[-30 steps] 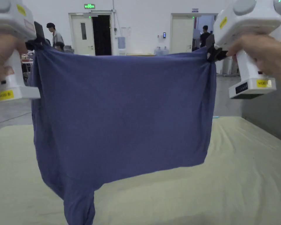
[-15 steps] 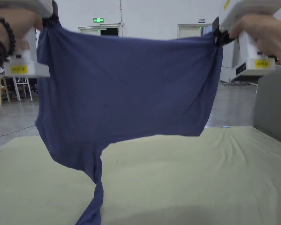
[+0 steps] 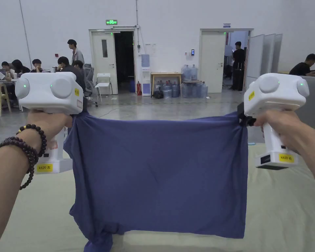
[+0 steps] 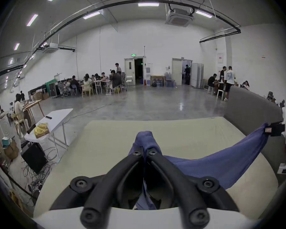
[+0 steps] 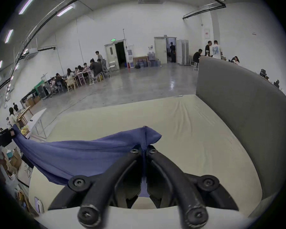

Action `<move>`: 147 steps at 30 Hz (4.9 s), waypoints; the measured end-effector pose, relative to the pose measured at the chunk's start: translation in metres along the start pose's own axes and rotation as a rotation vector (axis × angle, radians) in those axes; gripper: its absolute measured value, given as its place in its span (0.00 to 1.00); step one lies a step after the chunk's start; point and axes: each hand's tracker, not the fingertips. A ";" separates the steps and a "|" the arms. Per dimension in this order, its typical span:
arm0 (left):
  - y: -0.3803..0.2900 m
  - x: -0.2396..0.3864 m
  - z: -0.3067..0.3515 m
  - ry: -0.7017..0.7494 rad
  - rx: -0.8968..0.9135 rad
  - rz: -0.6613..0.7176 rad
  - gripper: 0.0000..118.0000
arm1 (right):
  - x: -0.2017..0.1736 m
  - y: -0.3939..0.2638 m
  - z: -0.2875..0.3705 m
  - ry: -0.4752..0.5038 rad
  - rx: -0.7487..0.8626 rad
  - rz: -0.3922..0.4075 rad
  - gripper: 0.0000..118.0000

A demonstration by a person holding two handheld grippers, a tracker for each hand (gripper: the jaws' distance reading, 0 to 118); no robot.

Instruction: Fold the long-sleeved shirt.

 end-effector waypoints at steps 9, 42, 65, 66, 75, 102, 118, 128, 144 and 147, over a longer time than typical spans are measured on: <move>-0.090 -0.011 0.121 -0.062 -0.031 -0.051 0.00 | 0.018 -0.112 0.089 0.011 -0.030 0.098 0.00; -0.441 -0.035 0.266 -0.208 -0.718 0.041 0.21 | 0.055 -0.501 0.152 0.059 -0.802 0.400 0.35; -0.262 0.004 0.093 -0.191 -0.467 -0.033 0.00 | 0.045 -0.380 0.115 0.096 -0.416 0.229 0.00; -0.250 0.006 0.059 -0.222 -0.473 0.025 0.00 | 0.041 -0.380 0.109 0.098 -0.419 0.223 0.00; -0.228 0.040 -0.187 0.010 -0.604 0.102 0.89 | 0.052 -0.375 -0.007 0.106 -0.456 0.202 0.00; -0.215 0.040 -0.033 -0.148 -0.454 0.109 0.05 | 0.048 -0.358 0.019 0.073 -0.416 0.169 0.00; -0.434 0.050 0.073 -0.034 -0.724 0.200 0.05 | 0.022 -0.395 0.086 0.085 -0.428 0.224 0.00; -0.372 0.013 0.133 -0.213 -0.543 0.280 0.96 | 0.010 -0.396 0.120 0.100 -0.408 0.232 0.00; -0.340 -0.015 0.084 -0.125 -0.493 0.185 0.00 | 0.014 -0.393 0.125 0.111 -0.376 0.216 0.00; -0.350 -0.023 0.022 -0.047 -0.572 0.200 0.37 | 0.017 -0.393 0.102 0.104 -0.392 0.237 0.00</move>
